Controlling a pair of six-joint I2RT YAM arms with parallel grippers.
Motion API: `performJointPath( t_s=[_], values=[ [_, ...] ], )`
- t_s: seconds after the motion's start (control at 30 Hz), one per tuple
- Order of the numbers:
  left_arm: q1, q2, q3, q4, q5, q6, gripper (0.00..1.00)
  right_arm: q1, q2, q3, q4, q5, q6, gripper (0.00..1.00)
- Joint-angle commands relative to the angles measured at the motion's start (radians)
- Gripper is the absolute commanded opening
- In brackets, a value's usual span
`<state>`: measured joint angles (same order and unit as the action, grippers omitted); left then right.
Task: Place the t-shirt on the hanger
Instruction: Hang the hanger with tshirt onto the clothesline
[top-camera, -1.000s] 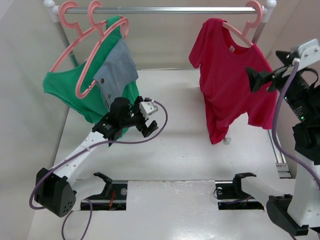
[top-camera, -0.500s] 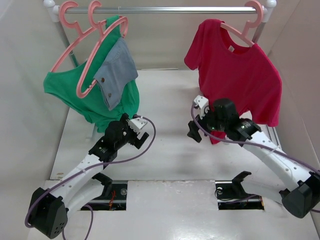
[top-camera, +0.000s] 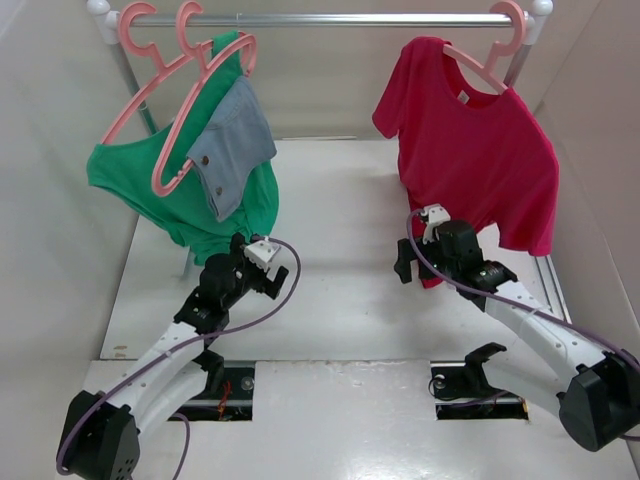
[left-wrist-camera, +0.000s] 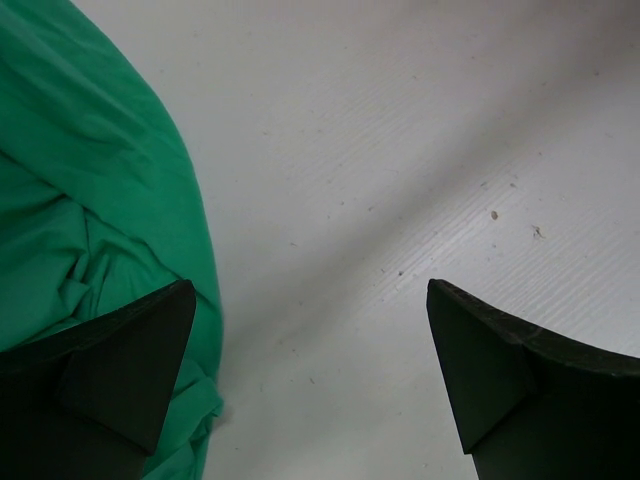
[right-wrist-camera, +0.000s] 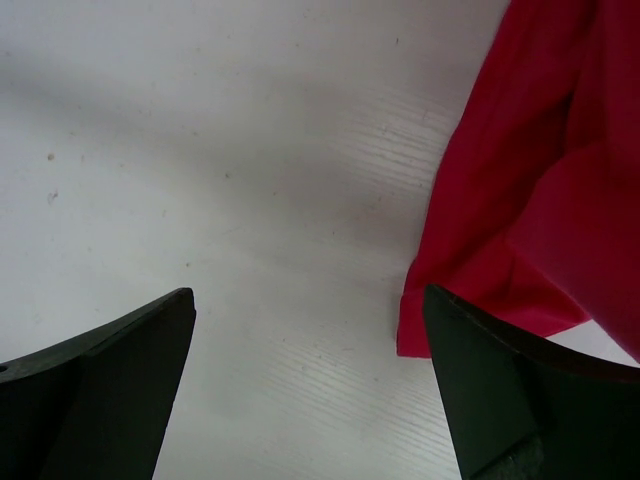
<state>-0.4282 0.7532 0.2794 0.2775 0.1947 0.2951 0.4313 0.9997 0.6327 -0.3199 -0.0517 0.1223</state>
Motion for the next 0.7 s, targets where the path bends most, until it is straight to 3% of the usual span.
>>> performJointPath(
  t_s=[0.0,0.67],
  values=[
    [0.015,-0.018,-0.029,0.104,0.041,-0.025,1.00,-0.003,-0.009,0.013,0.072,0.041,0.062,1.00],
    [0.063,-0.018,-0.048,0.135,0.060,-0.016,1.00,-0.012,-0.009,0.024,0.067,0.024,0.040,1.00]
  ],
)
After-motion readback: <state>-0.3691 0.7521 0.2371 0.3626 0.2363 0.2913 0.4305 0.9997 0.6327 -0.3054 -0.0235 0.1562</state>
